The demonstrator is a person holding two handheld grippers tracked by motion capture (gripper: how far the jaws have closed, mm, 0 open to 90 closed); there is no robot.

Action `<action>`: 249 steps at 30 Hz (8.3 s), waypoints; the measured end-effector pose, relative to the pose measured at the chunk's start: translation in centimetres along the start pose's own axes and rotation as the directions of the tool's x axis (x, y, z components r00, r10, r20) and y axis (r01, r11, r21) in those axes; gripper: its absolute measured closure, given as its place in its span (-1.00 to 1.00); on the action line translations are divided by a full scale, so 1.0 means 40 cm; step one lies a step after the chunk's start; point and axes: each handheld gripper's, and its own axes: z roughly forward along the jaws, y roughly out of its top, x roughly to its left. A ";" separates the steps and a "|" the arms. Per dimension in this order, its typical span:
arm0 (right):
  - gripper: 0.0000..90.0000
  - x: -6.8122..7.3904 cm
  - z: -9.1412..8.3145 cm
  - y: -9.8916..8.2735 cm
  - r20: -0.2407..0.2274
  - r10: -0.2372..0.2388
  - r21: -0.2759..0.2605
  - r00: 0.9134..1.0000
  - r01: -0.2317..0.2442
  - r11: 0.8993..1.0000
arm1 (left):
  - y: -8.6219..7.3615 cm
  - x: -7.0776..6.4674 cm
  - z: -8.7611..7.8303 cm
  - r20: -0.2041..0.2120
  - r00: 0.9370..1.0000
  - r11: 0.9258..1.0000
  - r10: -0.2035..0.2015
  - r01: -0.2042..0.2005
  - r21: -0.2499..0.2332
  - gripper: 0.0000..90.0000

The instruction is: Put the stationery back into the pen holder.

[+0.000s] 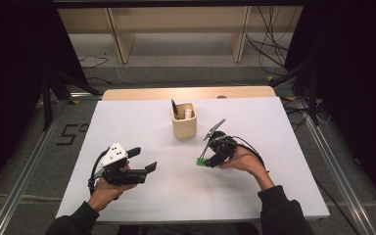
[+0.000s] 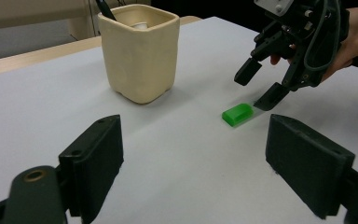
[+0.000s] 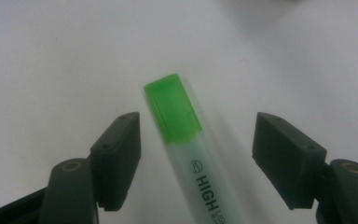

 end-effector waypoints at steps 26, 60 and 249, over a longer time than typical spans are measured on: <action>0.26 0.007 0.042 0.001 -0.003 -0.102 0.123 0.995 0.102 0.987 | -0.001 0.001 0.003 0.001 1.000 1.000 0.001 -0.001 0.005 -0.59; 0.49 0.025 0.039 0.023 0.006 -0.162 0.170 0.987 0.159 0.973 | 0.001 -0.001 0.002 -0.001 1.000 1.000 0.011 -0.011 0.004 -0.59; 0.49 -0.110 -0.064 0.307 0.008 0.431 -0.670 0.902 -0.315 0.673 | 0.004 0.002 -0.001 -0.012 1.000 0.999 0.005 -0.005 -0.031 -0.60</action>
